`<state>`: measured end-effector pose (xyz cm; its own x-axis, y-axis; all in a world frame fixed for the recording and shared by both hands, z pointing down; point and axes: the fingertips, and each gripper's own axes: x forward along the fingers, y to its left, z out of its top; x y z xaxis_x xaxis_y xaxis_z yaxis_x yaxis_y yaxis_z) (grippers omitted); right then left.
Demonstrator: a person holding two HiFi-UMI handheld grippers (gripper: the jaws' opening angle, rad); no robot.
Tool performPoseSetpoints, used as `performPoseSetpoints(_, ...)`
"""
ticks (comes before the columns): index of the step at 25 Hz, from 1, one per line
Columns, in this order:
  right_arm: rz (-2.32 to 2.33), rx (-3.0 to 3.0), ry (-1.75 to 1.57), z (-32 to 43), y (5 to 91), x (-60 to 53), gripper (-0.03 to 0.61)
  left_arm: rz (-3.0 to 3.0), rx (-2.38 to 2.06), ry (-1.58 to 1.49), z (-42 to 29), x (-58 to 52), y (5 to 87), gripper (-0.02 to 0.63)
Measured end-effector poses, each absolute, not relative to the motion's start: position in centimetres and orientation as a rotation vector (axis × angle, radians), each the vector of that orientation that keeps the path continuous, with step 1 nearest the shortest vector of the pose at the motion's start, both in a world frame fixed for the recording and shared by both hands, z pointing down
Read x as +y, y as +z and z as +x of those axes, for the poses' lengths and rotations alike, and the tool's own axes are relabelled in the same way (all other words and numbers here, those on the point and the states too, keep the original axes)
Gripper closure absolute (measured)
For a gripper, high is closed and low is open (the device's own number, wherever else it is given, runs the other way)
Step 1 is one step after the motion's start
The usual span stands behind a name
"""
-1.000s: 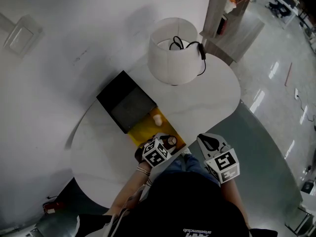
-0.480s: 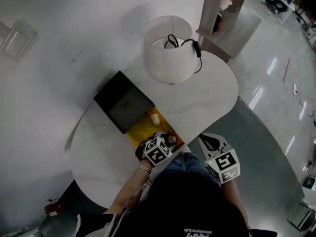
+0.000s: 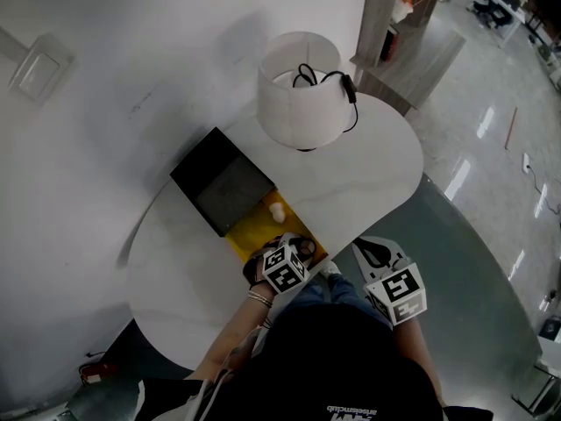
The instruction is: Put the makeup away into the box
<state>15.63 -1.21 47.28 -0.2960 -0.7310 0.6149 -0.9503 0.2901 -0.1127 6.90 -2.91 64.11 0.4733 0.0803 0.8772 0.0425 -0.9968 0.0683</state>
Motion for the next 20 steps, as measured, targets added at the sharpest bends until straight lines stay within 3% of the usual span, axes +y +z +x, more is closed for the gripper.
performPoseSetpoints(20,1.376,-2.183,0.629,14.0,47.2,-1.0,0.548,2.79,-0.275,1.243,6.2,-4.6,56.7,0.385)
